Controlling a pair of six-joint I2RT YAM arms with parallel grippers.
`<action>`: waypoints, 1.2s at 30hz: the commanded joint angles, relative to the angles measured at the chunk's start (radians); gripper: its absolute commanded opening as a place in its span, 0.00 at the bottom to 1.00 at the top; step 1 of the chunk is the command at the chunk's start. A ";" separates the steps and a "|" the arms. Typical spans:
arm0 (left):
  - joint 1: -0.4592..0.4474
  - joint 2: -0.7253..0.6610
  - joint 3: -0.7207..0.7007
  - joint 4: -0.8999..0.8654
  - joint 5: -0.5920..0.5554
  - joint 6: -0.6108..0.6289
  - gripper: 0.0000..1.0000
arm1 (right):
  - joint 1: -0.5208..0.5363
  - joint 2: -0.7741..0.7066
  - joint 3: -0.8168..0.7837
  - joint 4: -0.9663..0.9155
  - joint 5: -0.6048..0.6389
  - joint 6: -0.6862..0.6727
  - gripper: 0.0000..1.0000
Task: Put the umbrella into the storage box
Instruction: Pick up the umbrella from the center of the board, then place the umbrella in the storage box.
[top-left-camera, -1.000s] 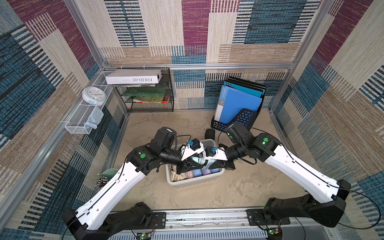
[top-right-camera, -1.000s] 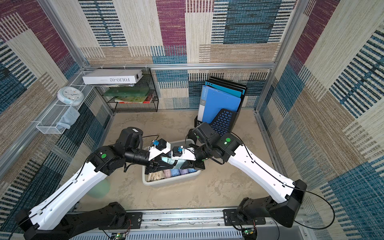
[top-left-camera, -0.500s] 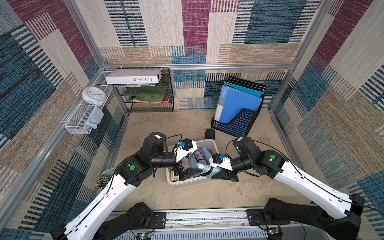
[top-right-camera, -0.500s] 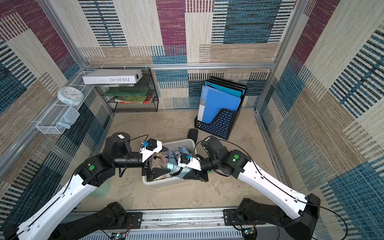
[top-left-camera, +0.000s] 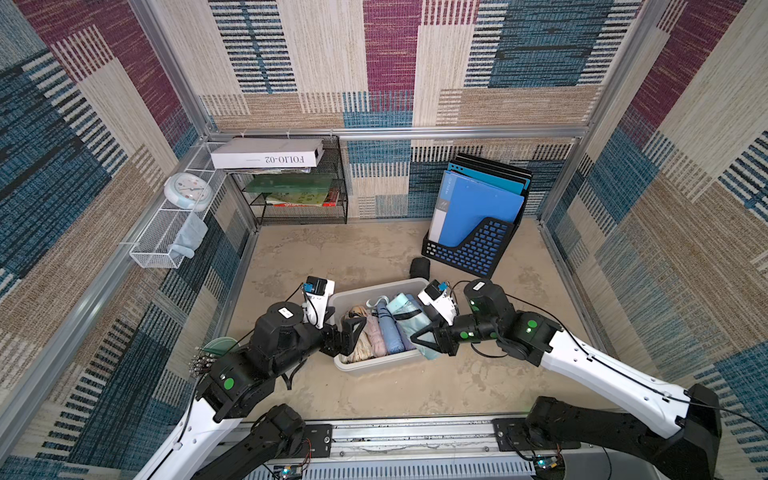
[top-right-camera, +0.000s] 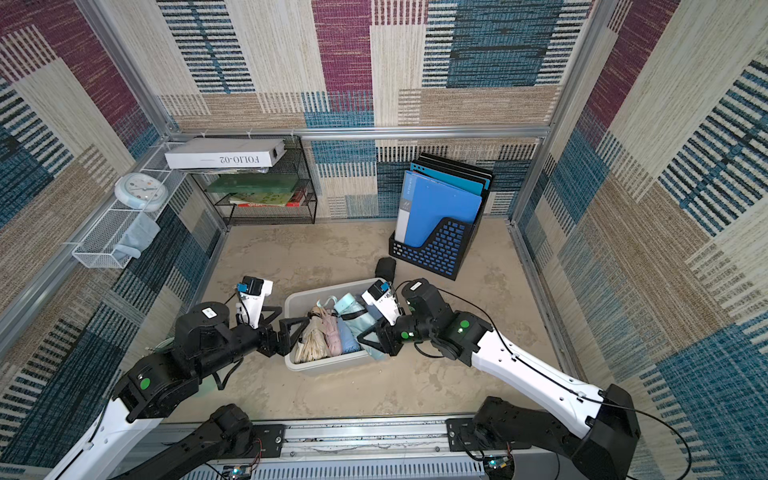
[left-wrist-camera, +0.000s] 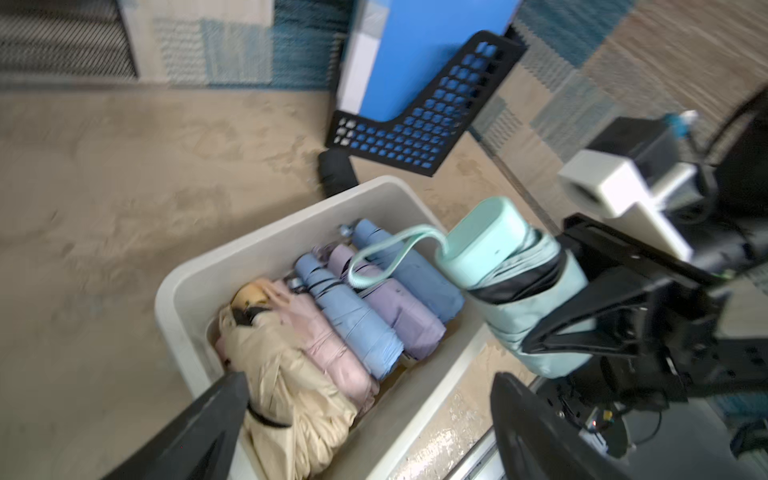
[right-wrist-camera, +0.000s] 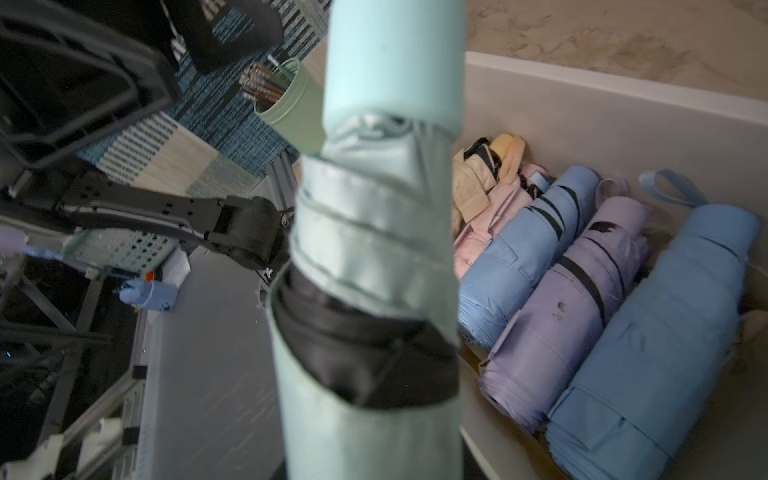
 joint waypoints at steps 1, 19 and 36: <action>0.001 0.016 -0.023 -0.119 -0.141 -0.300 0.92 | 0.004 0.050 0.051 0.075 0.065 0.262 0.00; 0.044 0.082 -0.201 -0.110 -0.072 -0.536 0.57 | 0.099 0.410 0.237 0.079 0.171 0.515 0.00; 0.046 0.142 -0.277 0.096 0.093 -0.602 0.29 | 0.138 0.632 0.343 0.001 0.260 0.529 0.04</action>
